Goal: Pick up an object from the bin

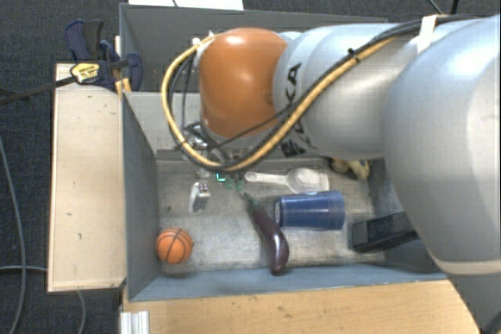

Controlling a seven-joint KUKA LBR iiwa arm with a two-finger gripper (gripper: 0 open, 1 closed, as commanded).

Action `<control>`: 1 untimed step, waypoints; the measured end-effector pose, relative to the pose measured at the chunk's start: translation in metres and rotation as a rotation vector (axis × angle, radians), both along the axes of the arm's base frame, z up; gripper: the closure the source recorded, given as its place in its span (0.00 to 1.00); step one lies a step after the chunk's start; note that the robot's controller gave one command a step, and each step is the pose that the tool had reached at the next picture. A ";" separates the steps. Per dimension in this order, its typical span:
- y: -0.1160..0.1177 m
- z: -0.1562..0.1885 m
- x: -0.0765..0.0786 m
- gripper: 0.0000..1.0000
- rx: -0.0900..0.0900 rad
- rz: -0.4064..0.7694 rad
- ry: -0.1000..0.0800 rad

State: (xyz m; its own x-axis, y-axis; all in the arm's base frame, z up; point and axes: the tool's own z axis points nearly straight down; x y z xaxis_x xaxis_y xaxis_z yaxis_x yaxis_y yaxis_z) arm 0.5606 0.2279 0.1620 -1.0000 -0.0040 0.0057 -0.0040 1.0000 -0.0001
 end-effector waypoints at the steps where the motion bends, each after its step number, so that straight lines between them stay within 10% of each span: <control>1: -0.001 0.005 0.002 0.00 0.002 -0.004 -0.008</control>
Offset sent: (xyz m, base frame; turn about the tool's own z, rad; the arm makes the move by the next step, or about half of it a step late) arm -0.0777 0.0167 -0.0527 -0.0043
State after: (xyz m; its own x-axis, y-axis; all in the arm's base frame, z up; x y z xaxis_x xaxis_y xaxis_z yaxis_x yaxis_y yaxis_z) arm 0.5628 0.2269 0.1667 -1.0000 0.0005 -0.0021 0.0005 1.0000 0.0016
